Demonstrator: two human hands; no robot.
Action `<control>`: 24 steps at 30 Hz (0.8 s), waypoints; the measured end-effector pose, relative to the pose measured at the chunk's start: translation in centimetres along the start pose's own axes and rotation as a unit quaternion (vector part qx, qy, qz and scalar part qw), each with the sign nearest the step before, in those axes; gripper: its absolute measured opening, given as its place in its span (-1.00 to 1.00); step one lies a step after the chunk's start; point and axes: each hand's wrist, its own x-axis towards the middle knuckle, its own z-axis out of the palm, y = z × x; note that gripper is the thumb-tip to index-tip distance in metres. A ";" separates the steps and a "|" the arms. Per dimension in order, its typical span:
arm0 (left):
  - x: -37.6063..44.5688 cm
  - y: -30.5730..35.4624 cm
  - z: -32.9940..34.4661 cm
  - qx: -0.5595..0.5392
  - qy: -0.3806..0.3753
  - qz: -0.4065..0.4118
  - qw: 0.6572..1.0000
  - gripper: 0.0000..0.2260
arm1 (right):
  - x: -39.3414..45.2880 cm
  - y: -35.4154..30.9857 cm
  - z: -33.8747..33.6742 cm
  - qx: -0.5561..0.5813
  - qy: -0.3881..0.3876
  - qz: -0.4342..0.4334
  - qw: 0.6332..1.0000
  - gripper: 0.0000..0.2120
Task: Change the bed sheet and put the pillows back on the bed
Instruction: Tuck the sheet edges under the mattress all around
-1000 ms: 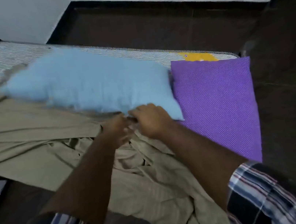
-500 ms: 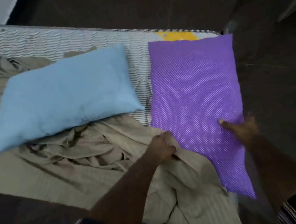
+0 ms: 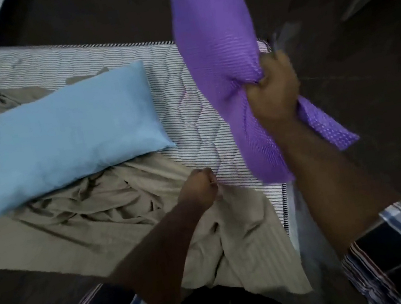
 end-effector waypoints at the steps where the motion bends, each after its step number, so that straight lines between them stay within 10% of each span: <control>1: 0.0 0.3 -0.1 -0.001 0.008 0.011 1.000 -0.89 | 0.4 -1.6 0.4 -0.013 -0.001 -0.055 0.998 -0.62; 7: 0.6 1.4 -0.4 -0.030 0.053 0.074 0.995 -0.95 | -1.4 -4.7 5.7 0.010 -0.267 -0.221 0.938 -0.43; 10: 1.6 1.4 -0.4 -0.050 0.044 0.073 0.995 -0.92 | -4.9 -1.8 4.6 0.128 -0.361 -0.024 0.923 -0.50; 16: 2.4 1.1 2.8 -0.079 0.053 0.140 0.986 -0.56 | -22.2 11.6 -3.9 -0.004 -0.237 0.398 0.886 -0.69; 24: 0.9 -0.2 13.8 0.206 -0.054 0.148 0.966 -0.65 | -40.1 17.4 -7.4 -0.106 -0.304 0.514 0.795 -0.47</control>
